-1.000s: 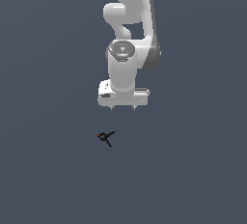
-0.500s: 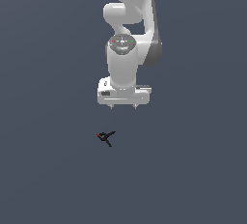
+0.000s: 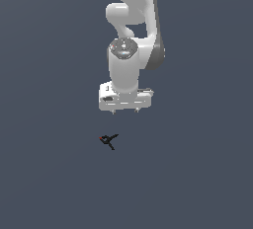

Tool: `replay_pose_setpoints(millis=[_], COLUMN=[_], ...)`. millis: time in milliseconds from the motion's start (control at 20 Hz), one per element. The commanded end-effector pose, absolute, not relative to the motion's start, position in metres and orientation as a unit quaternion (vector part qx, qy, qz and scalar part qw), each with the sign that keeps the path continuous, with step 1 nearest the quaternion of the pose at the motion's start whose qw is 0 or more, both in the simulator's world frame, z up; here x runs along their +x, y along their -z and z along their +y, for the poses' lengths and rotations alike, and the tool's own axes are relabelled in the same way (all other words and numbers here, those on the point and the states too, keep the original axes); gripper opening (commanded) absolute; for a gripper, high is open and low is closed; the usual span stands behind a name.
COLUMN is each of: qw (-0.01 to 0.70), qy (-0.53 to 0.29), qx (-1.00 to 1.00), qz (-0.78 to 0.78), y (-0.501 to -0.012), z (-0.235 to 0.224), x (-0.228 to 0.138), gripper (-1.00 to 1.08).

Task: Pick up the object and move it to a goal position.

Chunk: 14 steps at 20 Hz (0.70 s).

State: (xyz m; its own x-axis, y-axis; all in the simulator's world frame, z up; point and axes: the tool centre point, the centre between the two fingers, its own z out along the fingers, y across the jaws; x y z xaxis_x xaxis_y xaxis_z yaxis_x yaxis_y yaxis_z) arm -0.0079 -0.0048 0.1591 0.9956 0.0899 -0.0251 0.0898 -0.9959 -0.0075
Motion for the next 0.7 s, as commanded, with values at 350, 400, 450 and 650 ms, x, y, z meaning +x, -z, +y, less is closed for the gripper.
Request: replay_pose_setpoints(millis=[350, 400, 450, 650], qw=[0.0, -0.001, -0.001, -0.002], qy=[-0.013, -0.013, -0.012, -0.012], qx=[-0.99, -0.988, -0.986, -0.976], qz=[-0.143, -0.156, -0.168, -0.219], y=[-0.145, -0.144, -0.142, -0.134], z=[-0.016, -0.018, -0.02, -0.026], x=[0.005, 0.006, 0.008, 0.015], gripper=[1.0, 1.0, 1.0, 1.0])
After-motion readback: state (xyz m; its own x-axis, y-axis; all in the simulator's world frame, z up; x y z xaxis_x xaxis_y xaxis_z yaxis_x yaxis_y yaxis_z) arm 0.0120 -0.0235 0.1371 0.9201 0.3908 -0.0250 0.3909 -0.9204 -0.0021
